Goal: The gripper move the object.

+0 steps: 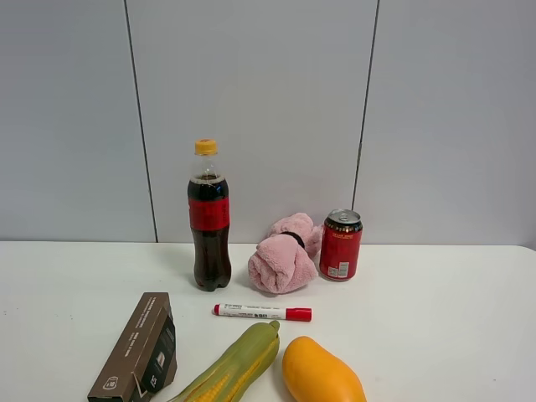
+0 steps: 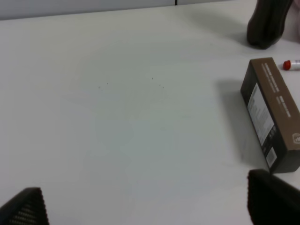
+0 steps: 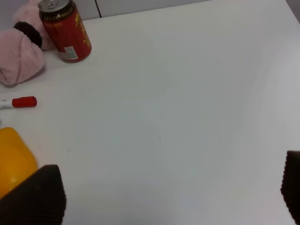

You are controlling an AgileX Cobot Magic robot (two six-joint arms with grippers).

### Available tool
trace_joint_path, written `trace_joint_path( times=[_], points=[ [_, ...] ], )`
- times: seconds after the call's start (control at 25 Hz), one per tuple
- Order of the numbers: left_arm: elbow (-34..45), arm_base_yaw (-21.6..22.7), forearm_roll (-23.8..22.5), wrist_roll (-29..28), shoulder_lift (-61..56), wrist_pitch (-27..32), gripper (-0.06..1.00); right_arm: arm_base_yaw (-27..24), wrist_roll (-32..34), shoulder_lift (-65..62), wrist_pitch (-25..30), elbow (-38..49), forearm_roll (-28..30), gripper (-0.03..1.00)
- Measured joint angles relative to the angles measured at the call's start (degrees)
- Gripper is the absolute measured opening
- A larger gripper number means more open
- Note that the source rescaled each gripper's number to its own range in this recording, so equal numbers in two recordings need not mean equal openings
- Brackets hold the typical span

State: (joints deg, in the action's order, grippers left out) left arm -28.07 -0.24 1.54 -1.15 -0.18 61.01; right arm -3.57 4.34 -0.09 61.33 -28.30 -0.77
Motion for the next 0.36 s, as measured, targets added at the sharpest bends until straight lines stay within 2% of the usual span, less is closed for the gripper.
trace_joint_path(
  times=[0.36],
  points=[
    [0.00, 0.00, 0.00, 0.00, 0.00, 0.00, 1.00, 0.00, 0.00, 0.00, 0.00, 0.00, 0.00, 0.93]
  ],
)
